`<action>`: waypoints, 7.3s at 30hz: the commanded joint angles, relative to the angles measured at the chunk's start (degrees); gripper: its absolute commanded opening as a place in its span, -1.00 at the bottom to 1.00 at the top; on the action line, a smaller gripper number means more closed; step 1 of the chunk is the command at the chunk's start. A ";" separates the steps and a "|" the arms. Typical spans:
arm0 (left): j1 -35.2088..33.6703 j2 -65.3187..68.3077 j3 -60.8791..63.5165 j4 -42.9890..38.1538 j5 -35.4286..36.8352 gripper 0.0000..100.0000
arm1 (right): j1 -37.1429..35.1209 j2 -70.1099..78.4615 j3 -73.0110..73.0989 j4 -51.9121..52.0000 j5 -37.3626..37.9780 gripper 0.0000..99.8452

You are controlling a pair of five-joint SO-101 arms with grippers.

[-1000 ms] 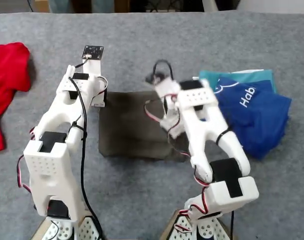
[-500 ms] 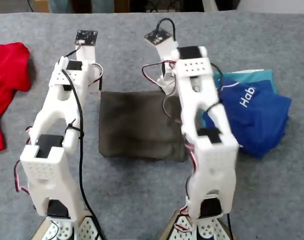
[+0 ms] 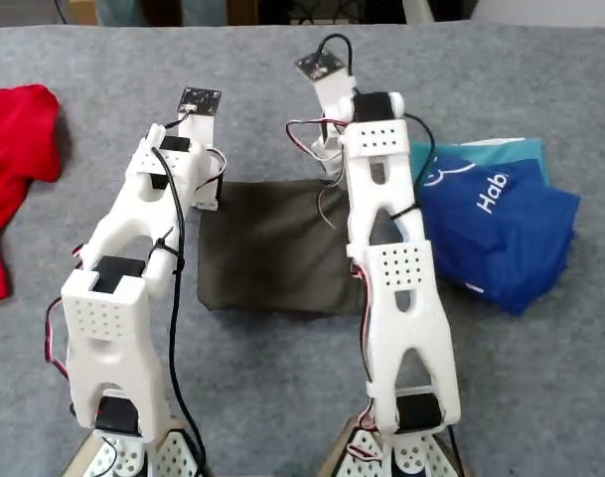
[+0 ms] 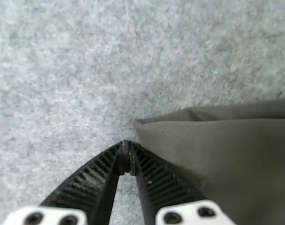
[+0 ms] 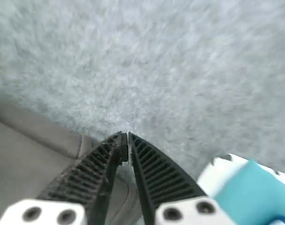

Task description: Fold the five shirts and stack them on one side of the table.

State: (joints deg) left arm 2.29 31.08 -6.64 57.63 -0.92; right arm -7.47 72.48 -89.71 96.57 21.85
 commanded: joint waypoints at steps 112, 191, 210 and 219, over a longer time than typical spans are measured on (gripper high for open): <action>-26.07 39.21 -74.77 43.16 -11.69 -0.94 | -14.24 -50.42 103.16 -25.32 -52.22 -0.89; 3.82 36.48 -83.47 43.16 13.89 -0.91 | -6.77 -69.32 110.73 -30.77 -49.58 -0.97; 11.65 27.08 -88.84 37.98 18.46 -0.91 | 3.78 -98.15 110.73 -30.59 -32.09 -0.97; 18.07 26.46 -88.66 24.35 25.14 -0.92 | 11.87 -103.87 110.73 -31.12 -27.34 -0.97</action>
State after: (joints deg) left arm 18.37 61.41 -92.88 86.99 22.02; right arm 0.88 -28.79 21.67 65.63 -6.90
